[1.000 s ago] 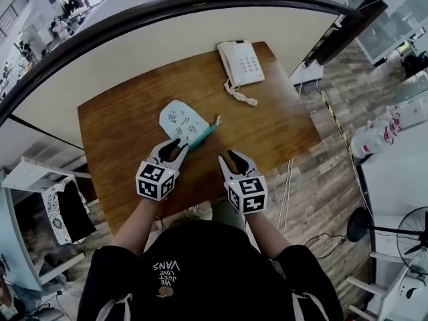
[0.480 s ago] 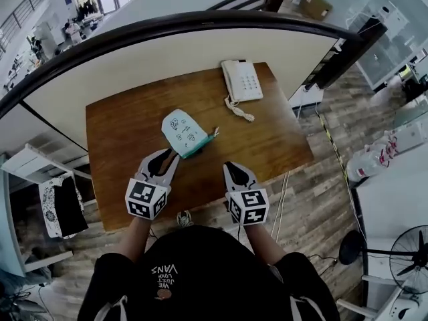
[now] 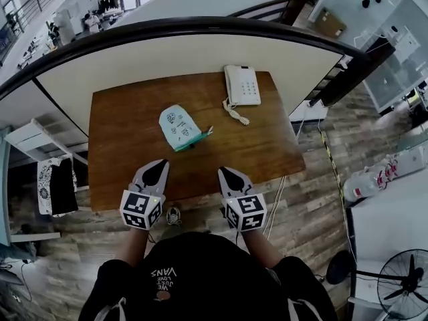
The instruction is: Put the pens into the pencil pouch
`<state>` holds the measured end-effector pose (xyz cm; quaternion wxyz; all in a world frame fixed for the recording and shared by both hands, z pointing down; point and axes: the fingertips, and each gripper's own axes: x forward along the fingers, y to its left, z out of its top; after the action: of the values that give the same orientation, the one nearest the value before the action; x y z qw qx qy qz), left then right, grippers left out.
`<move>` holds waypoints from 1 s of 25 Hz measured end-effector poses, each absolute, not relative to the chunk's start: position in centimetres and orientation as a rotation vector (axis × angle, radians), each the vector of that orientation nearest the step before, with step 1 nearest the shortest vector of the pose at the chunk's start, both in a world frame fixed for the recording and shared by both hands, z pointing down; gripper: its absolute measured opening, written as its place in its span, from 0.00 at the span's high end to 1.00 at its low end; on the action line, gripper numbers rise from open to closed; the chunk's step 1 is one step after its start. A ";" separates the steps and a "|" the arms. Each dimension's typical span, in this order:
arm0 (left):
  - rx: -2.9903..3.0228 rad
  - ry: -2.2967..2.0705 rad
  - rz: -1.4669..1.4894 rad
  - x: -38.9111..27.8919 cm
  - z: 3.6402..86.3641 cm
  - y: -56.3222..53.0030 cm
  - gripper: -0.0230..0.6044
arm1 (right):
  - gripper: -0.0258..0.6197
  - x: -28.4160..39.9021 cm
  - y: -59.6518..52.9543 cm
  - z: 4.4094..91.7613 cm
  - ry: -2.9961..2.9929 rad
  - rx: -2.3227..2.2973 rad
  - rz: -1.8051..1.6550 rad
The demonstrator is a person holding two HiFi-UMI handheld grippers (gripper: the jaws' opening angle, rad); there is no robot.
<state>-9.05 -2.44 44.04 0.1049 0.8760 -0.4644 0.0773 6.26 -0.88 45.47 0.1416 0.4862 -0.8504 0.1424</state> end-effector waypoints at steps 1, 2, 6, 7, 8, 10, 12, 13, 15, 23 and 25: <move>2.572 -1.379 0.228 -8.8 44.2 -1.8 0.95 | 0.94 6.4 -0.4 45.4 -2.463 1.392 0.412; 2.564 -1.389 0.229 -8.5 44.3 -1.1 0.95 | 0.94 6.7 0.1 45.5 -2.470 1.379 0.412; 2.541 -1.431 0.226 -7.2 44.4 1.3 0.95 | 0.94 8.0 2.1 45.8 -2.486 1.350 0.430; 2.536 -1.439 0.226 -7.0 44.4 1.9 0.95 | 0.94 8.3 2.5 46.0 -2.487 1.344 0.434; 2.530 -1.447 0.229 -6.8 44.5 2.4 0.95 | 0.94 8.5 2.9 46.1 -2.490 1.337 0.436; 2.518 -1.461 0.240 -6.4 44.7 3.5 0.95 | 0.94 8.8 3.6 46.2 -2.498 1.319 0.434; 2.505 -1.476 0.249 -6.1 44.9 4.4 0.95 | 0.94 9.0 4.4 46.4 -2.508 1.297 0.435; 2.498 -1.483 0.251 -6.0 45.0 4.9 0.95 | 0.94 9.1 4.7 46.5 -2.513 1.285 0.435; 2.487 -1.495 0.252 -5.6 45.2 5.8 0.95 | 0.94 9.3 5.5 46.7 -2.521 1.259 0.435; 2.468 -1.532 0.259 -4.5 45.5 8.9 0.95 | 0.94 10.0 7.6 47.2 -2.536 1.194 0.413; 2.464 -1.541 0.258 -4.3 45.6 9.5 0.95 | 0.94 10.1 8.0 47.2 -2.539 1.181 0.407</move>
<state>-4.32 9.46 45.55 0.1120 0.8392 -0.5248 0.0878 10.11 8.04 47.21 0.1552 0.4123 -0.8864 0.1422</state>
